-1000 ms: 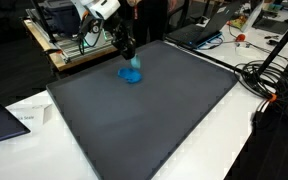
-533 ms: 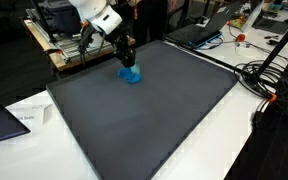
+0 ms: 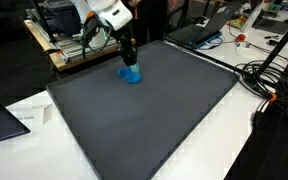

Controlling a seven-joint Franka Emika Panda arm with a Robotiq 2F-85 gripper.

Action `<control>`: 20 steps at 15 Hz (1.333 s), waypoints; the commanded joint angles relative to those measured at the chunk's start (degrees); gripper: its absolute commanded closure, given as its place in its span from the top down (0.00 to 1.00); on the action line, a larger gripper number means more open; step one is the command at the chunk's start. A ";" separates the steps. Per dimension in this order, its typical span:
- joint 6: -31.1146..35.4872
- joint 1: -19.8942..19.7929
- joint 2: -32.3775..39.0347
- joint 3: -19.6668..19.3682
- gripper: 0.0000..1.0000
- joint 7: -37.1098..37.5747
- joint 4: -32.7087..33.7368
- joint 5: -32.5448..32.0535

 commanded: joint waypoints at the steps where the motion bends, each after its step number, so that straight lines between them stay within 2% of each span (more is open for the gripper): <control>1: -1.45 -0.23 -0.62 1.91 0.22 9.31 2.28 -6.38; 5: -1.20 1.46 0.16 3.98 0.22 23.18 4.28 -15.32; 11: -4.42 3.59 0.67 6.39 0.22 40.94 6.53 -27.55; 20: -9.90 6.20 2.77 8.80 0.22 59.42 9.54 -37.88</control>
